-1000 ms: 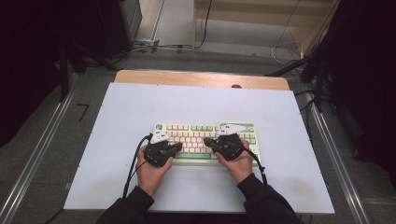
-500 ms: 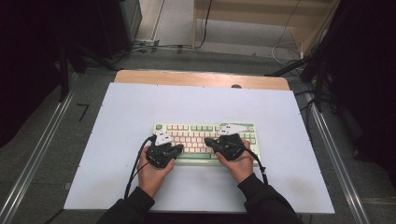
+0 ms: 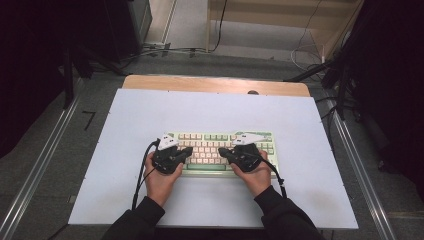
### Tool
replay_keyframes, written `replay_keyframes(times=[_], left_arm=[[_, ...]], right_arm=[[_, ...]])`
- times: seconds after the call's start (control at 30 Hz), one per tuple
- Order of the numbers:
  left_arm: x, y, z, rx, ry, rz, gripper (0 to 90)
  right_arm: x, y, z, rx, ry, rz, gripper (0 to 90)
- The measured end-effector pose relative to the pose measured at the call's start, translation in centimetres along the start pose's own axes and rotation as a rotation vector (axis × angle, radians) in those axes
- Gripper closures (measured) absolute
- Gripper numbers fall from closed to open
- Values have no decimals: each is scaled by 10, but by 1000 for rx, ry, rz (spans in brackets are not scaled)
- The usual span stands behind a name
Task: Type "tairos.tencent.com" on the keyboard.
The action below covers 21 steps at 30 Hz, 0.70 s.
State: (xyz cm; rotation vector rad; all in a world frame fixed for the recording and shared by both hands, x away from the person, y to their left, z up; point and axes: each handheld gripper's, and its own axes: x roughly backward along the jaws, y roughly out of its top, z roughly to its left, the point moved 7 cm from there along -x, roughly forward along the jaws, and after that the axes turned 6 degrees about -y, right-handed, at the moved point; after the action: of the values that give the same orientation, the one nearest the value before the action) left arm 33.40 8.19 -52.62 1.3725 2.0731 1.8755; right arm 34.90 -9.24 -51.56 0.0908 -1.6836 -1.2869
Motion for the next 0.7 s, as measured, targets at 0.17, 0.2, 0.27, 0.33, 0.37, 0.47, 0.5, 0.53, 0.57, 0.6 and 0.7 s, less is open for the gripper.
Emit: replay_keyframes(times=[0.17,0.2,0.27,0.33,0.37,0.47,0.5,0.53,0.57,0.6,0.7], left_arm=[[-1,4,4,7,13,-13,900],[-1,3,5,6,17,-10,900],[-3,3,6,13,21,-9,900],[-4,3,8,19,24,-11,900],[-5,3,9,19,27,-10,900],[-6,4,10,19,30,-10,900],[-6,3,11,17,36,-8,900],[-7,3,11,16,40,-10,900],[-7,3,12,19,42,-11,900],[-7,4,12,21,42,-11,900],[-8,3,12,20,43,-8,900]], right_arm=[[-1,-1,1,-2,2,4,883],[-1,-1,2,-1,2,5,883],[-1,-1,2,-1,2,5,883],[-1,0,2,0,2,5,883],[-1,0,2,0,2,4,883],[-1,0,2,2,3,4,883],[-1,-1,2,4,3,5,883],[-1,-1,2,4,3,6,883],[-1,-1,2,4,2,7,883],[-1,-1,2,4,2,7,882],[-1,-1,2,4,2,5,883]])
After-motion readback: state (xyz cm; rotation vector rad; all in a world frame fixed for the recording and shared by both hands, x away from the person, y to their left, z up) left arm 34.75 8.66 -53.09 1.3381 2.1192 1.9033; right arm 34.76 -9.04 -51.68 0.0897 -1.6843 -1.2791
